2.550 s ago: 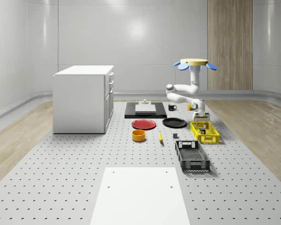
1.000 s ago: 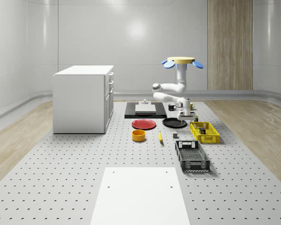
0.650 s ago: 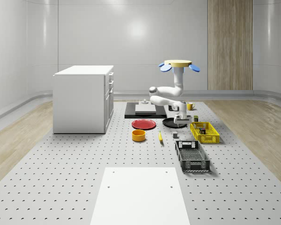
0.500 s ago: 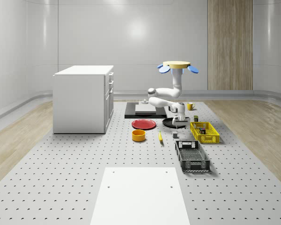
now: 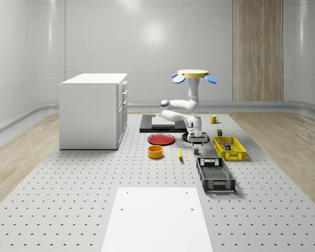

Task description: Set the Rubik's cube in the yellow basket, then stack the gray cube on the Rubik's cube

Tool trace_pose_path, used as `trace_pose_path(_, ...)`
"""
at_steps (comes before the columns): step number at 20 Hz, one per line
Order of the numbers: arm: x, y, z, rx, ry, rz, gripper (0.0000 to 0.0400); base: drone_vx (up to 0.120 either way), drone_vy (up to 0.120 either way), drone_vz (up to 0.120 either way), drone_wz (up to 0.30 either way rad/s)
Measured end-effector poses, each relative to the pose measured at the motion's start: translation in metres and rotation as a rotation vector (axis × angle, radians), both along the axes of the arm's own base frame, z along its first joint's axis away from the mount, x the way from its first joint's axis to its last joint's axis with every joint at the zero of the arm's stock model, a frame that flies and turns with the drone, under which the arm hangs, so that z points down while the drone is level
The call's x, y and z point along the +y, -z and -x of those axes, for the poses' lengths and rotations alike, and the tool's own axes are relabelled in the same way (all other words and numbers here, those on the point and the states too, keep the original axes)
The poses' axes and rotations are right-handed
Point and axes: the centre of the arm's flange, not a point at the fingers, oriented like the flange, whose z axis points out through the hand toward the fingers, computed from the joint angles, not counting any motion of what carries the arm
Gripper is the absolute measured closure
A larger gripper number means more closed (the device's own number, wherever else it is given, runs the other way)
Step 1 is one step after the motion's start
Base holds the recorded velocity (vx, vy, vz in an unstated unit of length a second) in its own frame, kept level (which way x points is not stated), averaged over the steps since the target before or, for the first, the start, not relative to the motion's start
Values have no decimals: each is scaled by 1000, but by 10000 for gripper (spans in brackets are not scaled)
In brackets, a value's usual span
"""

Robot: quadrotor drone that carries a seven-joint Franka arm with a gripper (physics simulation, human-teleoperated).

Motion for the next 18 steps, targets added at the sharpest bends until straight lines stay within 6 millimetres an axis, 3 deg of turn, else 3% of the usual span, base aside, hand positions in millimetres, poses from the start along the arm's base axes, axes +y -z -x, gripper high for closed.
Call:
trace_pose_path(6,0,0,0,0,0,0,0,0,0,-80,0)
trace_pose_path(18,4,-16,0,0,0,0,0,0,0,0,0)
